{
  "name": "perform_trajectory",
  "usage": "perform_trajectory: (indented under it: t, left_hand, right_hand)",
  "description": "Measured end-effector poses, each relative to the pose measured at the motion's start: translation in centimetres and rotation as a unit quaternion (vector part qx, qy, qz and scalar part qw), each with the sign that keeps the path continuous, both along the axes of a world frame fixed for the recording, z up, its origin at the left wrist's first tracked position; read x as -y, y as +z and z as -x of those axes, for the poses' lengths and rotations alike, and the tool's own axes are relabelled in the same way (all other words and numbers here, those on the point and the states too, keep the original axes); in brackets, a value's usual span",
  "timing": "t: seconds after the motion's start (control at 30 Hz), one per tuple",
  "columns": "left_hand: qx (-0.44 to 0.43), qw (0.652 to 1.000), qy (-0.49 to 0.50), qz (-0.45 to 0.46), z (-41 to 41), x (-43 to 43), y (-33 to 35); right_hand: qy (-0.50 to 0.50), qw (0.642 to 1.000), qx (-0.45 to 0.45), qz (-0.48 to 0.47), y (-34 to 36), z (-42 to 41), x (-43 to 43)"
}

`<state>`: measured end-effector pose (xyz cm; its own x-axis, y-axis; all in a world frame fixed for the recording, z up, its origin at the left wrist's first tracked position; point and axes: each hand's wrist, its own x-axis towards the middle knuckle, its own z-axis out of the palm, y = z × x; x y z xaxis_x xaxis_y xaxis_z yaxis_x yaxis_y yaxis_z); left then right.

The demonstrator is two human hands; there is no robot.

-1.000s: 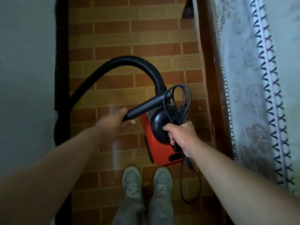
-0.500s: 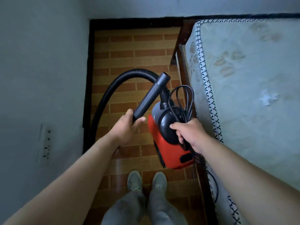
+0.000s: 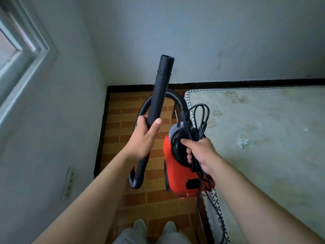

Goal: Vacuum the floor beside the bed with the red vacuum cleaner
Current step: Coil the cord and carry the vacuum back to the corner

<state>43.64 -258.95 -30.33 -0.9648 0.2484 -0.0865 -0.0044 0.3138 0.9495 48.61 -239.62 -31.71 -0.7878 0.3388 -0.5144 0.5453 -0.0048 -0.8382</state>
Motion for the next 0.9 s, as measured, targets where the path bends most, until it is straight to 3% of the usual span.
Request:
perform_trajectory:
  t: [0.27, 0.43, 0.67, 0.9]
  left_hand:
    - [-0.074, 0.995, -0.069, -0.026, -0.8, -0.4, 7.1]
    - [-0.126, 0.989, -0.035, -0.062, -0.9, -1.4, 9.8]
    - [-0.068, 0.994, -0.04, -0.073, -0.6, -1.5, 10.7]
    - [-0.075, 0.989, -0.015, -0.125, -0.1, -1.7, 11.6]
  right_hand:
    - [0.0, 0.999, -0.052, 0.015, 6.7, -0.8, -0.3]
    - [-0.001, 0.996, -0.09, 0.019, 8.7, -0.4, -0.4]
    - [0.017, 0.994, -0.112, 0.005, 9.5, 0.9, 0.1]
    - [0.029, 0.993, -0.113, -0.003, 9.6, 2.2, -0.2]
